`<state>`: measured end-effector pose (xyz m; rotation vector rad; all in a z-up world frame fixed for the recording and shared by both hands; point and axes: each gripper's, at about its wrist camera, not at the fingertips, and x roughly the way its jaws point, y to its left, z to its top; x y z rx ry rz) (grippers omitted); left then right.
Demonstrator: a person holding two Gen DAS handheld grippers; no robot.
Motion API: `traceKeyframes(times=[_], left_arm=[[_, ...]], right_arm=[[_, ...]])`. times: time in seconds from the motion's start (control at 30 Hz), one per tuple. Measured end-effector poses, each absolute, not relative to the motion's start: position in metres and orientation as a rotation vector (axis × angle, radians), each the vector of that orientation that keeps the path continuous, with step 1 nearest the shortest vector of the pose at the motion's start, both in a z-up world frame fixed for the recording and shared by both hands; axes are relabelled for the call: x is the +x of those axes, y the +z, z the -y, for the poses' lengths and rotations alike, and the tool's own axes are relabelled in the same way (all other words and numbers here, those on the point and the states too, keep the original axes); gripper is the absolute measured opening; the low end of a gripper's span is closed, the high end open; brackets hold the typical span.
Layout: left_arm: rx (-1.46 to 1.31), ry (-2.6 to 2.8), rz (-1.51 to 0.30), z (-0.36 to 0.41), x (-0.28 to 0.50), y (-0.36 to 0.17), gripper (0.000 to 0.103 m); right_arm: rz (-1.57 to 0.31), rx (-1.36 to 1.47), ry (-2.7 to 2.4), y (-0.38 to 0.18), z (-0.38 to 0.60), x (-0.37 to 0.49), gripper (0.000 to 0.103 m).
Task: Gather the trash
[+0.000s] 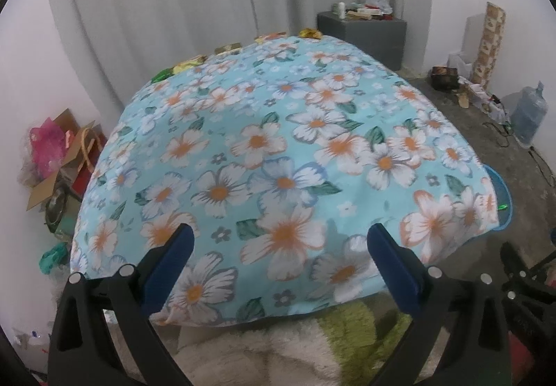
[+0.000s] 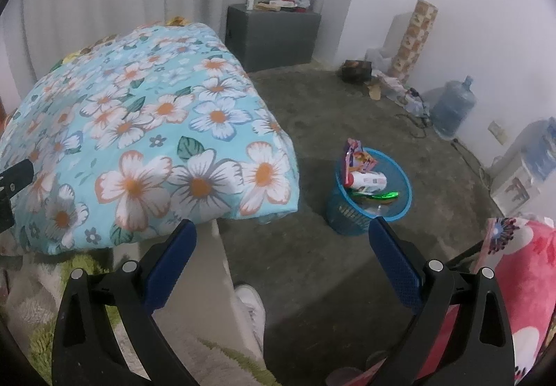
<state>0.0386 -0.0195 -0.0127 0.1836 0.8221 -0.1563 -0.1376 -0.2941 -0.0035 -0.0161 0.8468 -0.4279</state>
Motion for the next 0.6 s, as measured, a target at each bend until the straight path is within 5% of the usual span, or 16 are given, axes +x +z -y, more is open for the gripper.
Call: traceKeyframes(times=[0.6], left_arm=[[0.136, -0.254, -0.805, 0.053, 0.041, 0.003, 0.098]], right_arm=[[-0.794, -0.008, -0.509, 0.013, 0.319, -0.144, 0.095]])
